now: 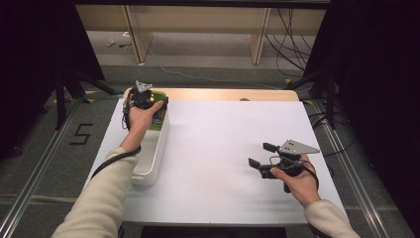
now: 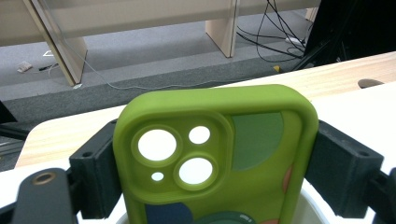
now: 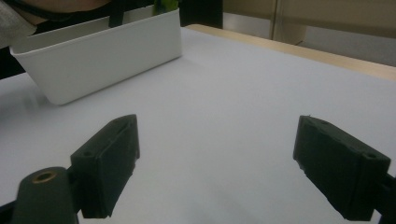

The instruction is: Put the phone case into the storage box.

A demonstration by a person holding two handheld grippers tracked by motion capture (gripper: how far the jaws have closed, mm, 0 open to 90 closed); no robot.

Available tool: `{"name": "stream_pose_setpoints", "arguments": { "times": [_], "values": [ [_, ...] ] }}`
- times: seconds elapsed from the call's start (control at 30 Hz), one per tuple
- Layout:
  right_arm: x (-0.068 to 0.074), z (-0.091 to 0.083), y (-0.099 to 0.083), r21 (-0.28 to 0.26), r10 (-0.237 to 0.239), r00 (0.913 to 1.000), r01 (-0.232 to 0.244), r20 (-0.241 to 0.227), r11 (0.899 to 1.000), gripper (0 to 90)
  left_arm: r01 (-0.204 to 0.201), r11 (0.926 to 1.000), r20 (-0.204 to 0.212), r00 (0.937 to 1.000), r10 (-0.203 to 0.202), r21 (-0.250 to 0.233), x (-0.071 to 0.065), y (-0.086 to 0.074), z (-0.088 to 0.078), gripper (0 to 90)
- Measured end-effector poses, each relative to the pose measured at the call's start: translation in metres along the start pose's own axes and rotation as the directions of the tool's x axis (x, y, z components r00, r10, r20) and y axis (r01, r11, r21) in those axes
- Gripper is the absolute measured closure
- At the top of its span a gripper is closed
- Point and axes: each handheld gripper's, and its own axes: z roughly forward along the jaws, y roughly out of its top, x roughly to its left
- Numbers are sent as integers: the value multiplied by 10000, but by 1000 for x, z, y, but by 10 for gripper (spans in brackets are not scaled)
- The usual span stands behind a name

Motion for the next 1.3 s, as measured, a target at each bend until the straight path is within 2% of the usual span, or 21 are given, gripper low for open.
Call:
{"name": "stream_pose_setpoints", "arguments": {
  "times": [0.5, 0.7, 0.87, 1.3],
  "values": [
    [0, 0, 0, 19, 3, 10000, -3, -15, 10000, 156, -16, 10000, 115, 9999, 16, 31, 2, 0, 1, 144],
    [0, 0, 0, 21, 11, 10000, -11, -39, 10000, 156, -228, 9996, 216, 9995, 224, 190, 1, 1, 2, 87],
    [0, 1, 0, 17, 6, 10000, -5, -52, 10000, 157, -158, 9997, 209, 9997, 155, 179, 2, 2, 2, 31],
    [0, 1, 0, 25, 28, 10000, -28, -56, 10000, 157, -166, 9999, 339, 9993, 166, -1, 1, 6, -1, 5]
  ]
}}
